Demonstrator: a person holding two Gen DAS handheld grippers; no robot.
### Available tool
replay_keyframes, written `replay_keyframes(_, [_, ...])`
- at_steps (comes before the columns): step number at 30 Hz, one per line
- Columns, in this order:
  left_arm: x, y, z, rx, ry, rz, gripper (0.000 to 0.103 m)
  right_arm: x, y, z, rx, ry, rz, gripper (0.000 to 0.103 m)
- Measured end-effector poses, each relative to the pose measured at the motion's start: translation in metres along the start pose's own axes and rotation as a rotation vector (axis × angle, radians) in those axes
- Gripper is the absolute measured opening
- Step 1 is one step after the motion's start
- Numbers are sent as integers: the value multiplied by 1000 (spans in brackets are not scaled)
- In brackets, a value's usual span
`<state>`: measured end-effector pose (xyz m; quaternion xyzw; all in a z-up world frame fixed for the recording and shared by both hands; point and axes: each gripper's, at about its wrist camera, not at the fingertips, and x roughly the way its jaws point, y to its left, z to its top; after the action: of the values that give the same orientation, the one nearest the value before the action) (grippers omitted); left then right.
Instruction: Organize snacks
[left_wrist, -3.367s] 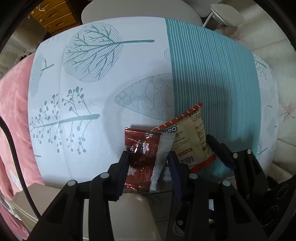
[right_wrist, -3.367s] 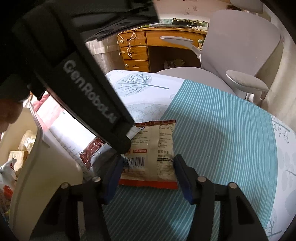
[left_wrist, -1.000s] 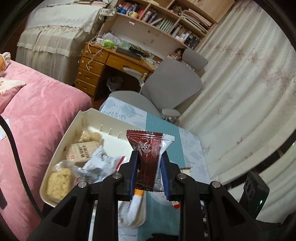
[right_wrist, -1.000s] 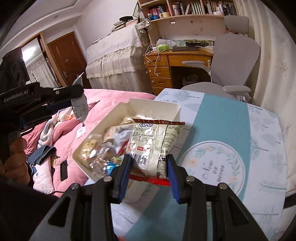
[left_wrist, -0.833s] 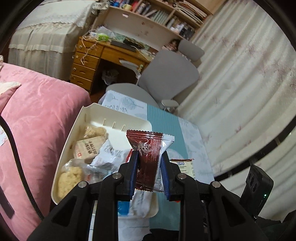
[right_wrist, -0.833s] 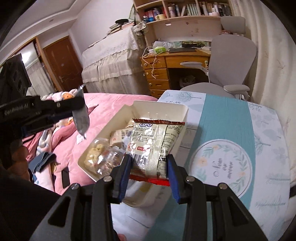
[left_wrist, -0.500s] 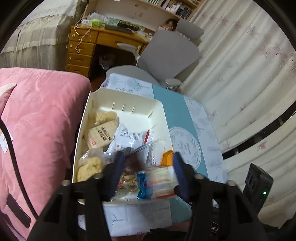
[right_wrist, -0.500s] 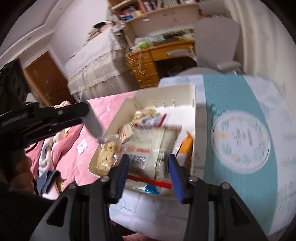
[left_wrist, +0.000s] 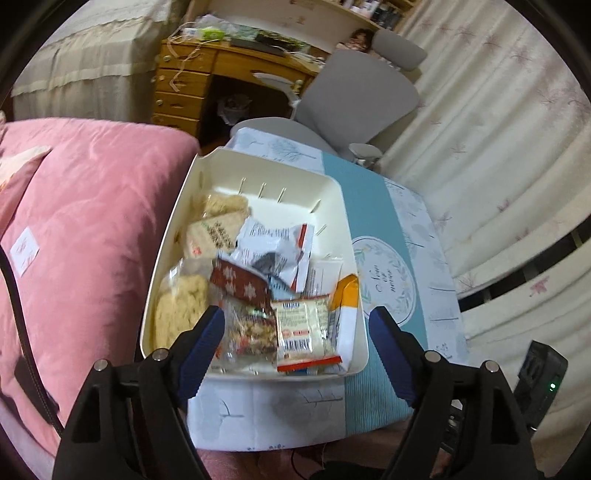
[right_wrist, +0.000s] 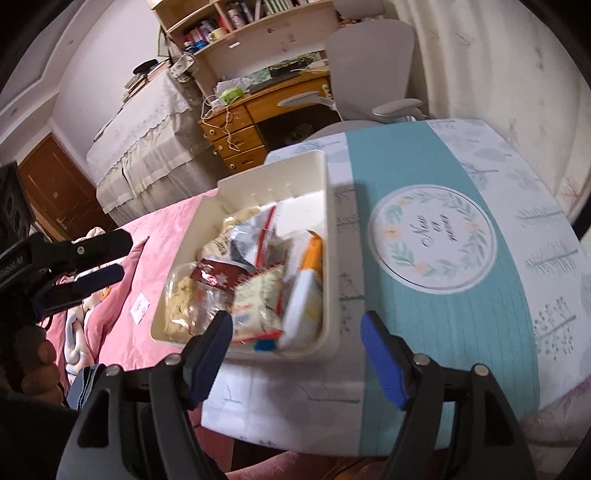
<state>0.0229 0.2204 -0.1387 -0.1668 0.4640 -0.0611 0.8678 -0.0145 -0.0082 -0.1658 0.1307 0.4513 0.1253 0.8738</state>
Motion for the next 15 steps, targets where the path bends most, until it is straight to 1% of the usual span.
replay_keyframes(2, [1,-9,-12,-18,8,23,79,-6,-12,-5,7,28,0,74])
replay_keyframes(5, [3,-29,-32,-46,20,18,80,-22,-33,-13,22,60,-13,74])
replay_keyframes(9, [13,-74,-66,-17,58,11,79,-49,-62,-22,-18,61,-26,77])
replay_keyframes(12, [15,-105,-83,8,63,3,79,-72,-88,-26,-38,73,-22,77])
replay_keyframes(15, [11,-140,-95,38,57,-12,79,-95,-108,-26,-46,51,-46,79])
